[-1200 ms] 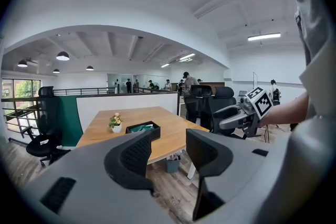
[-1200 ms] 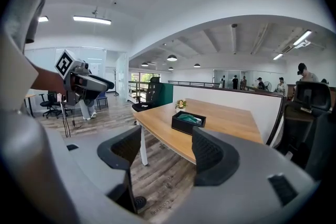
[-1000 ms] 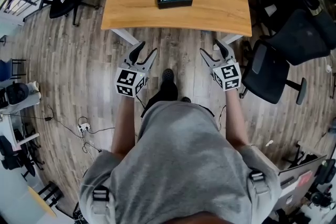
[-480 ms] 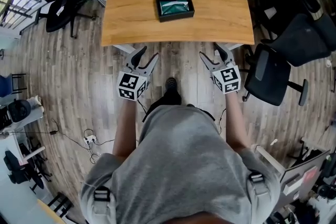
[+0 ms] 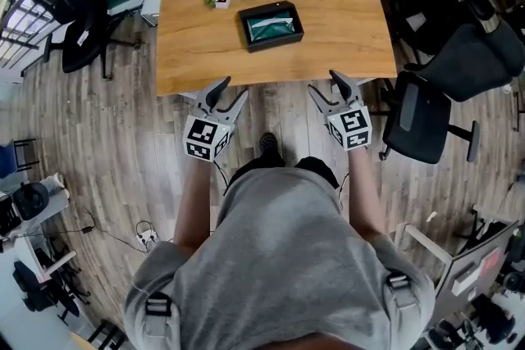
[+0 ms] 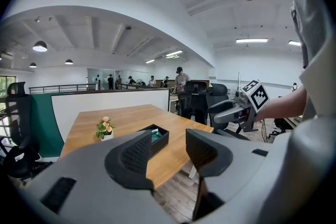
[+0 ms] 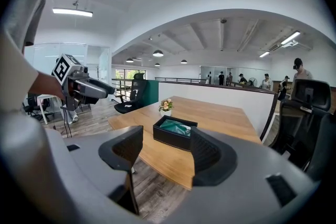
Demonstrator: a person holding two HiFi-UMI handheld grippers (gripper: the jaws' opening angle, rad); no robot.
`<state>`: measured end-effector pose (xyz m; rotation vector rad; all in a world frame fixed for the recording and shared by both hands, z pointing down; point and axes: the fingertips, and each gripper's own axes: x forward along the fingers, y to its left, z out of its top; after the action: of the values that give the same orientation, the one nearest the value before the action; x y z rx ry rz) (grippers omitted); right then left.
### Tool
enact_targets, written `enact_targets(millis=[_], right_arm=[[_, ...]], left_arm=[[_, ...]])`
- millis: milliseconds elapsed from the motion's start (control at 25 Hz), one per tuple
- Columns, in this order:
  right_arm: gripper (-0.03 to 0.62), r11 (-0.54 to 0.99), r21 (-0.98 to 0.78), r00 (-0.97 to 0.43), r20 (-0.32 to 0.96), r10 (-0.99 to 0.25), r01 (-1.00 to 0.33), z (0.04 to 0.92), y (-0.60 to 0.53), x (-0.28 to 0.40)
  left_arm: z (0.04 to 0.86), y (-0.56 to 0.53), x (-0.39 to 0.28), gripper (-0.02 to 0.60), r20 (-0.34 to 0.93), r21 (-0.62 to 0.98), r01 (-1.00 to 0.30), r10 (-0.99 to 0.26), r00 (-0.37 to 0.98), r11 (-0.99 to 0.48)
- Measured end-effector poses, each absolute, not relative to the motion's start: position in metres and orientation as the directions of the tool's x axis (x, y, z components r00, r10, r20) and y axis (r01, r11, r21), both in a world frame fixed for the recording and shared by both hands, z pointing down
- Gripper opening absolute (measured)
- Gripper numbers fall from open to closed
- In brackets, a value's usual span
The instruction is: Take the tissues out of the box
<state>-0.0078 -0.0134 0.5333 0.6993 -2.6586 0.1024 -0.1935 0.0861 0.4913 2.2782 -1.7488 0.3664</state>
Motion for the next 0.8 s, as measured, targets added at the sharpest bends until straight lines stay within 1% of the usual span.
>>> enact_targets(millis=[200, 480, 800], right_arm=[[0.288, 0.855, 0.033, -0.779, 0.394, -0.488, -0.518, 0.534, -0.023, -0.007], [0.287, 0.825, 0.012, -0.752, 0.403, -0.521, -0.565, 0.546, -0.054, 0.006], [0.285, 0.843, -0.019, -0.771, 0.415, -0.483, -0.538, 0.560, -0.108, -0.005]], left_arm=[[0.492, 0.066, -0.197, 0.218, 0.352, 0.037, -0.954, -0.890, 0.290, -0.297], [0.500, 0.033, -0.198, 0.218, 0.375, 0.028, -0.945, -0.873, 0.312, -0.325], [0.502, -0.012, -0.196, 0.219, 0.396, 0.020, -0.945, -0.865, 0.308, -0.328]])
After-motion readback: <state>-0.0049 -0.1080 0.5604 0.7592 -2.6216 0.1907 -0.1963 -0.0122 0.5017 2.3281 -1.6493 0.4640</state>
